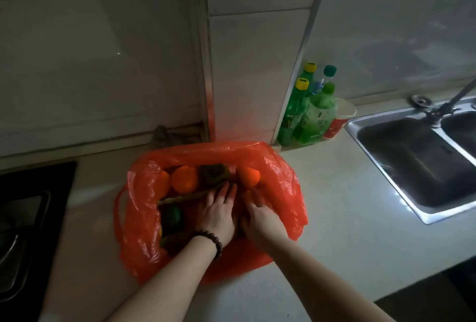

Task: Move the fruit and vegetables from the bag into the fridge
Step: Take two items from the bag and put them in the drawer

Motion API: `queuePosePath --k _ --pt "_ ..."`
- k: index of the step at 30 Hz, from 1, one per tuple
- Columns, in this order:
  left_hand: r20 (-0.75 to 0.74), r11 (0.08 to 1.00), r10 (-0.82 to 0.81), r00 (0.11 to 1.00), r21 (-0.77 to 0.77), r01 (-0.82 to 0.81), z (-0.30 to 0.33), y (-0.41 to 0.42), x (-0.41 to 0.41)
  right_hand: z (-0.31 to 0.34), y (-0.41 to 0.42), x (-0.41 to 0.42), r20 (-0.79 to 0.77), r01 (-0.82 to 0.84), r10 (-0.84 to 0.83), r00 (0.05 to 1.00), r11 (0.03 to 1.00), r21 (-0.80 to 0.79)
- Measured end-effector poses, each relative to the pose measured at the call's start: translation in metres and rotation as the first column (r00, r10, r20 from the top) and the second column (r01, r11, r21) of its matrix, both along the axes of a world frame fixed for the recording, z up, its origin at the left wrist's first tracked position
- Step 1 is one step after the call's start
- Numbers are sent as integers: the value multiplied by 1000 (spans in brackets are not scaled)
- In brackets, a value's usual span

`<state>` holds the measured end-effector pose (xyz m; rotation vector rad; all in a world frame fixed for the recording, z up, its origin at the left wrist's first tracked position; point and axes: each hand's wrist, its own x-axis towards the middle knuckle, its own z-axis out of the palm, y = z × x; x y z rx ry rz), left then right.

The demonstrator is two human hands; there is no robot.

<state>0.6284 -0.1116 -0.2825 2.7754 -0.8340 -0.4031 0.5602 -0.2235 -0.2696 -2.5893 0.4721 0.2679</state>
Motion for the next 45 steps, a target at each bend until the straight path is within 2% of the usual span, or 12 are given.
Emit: queuePosePath --k 6,9,16,23,27,31,34,37,45 --pt "17 985 170 985 -7 -170 -1 -22 1 -8 -15 10 47 -38 36 998 999 27" --pt "-59 963 263 963 -43 -266 -3 -27 1 -13 -15 11 81 -51 46 996 997 61" --pt "-157 919 292 943 -228 -322 4 -18 -9 -9 -19 7 178 -79 64 982 994 77" --pt "-51 849 360 931 -397 -350 40 -2 -27 18 -18 -5 355 -146 100 930 984 105" --pt "72 820 427 901 -450 -353 68 16 -36 45 -7 -4 440 -239 147 886 957 162" --pt "157 743 561 813 -528 -411 97 49 -48 74 19 4 499 -366 218 838 905 218" --pt "236 696 659 715 -552 -459 115 85 -63 95 51 7 530 -447 273 803 864 231" --pt "250 624 752 610 -569 -535 129 130 -85 112 91 7 557 -549 358 749 806 221" --pt "254 401 916 310 -558 -726 151 262 -158 139 231 -6 588 -820 610 531 545 175"
